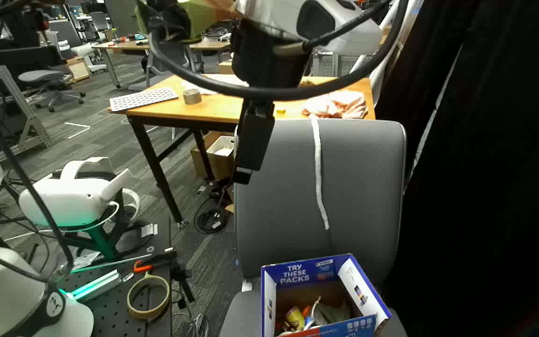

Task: Put the white belt in the box on the seat

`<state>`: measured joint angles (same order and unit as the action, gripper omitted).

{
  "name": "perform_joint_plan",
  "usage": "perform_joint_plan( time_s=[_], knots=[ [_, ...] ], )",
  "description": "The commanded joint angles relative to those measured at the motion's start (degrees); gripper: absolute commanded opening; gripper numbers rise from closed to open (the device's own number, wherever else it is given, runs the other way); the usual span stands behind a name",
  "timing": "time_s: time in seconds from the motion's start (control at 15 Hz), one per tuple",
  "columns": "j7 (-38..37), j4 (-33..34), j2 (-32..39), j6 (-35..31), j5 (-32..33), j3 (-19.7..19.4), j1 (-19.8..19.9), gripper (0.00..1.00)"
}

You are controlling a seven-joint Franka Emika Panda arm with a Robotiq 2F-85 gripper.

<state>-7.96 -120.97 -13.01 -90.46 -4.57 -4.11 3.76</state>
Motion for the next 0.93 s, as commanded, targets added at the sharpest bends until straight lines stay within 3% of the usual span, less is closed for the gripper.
perform_joint_plan(
  time_s=[0.0,0.47,0.87],
  knots=[
    [0.1,0.3,0.0,0.1,0.0,0.2,0.3,1.00],
    [0.2,2.7,1.7,0.0,0.9,0.6,0.1,1.00],
    [4.7,17.9,13.8,1.8,10.0,6.5,-4.9,1.00]
  ],
)
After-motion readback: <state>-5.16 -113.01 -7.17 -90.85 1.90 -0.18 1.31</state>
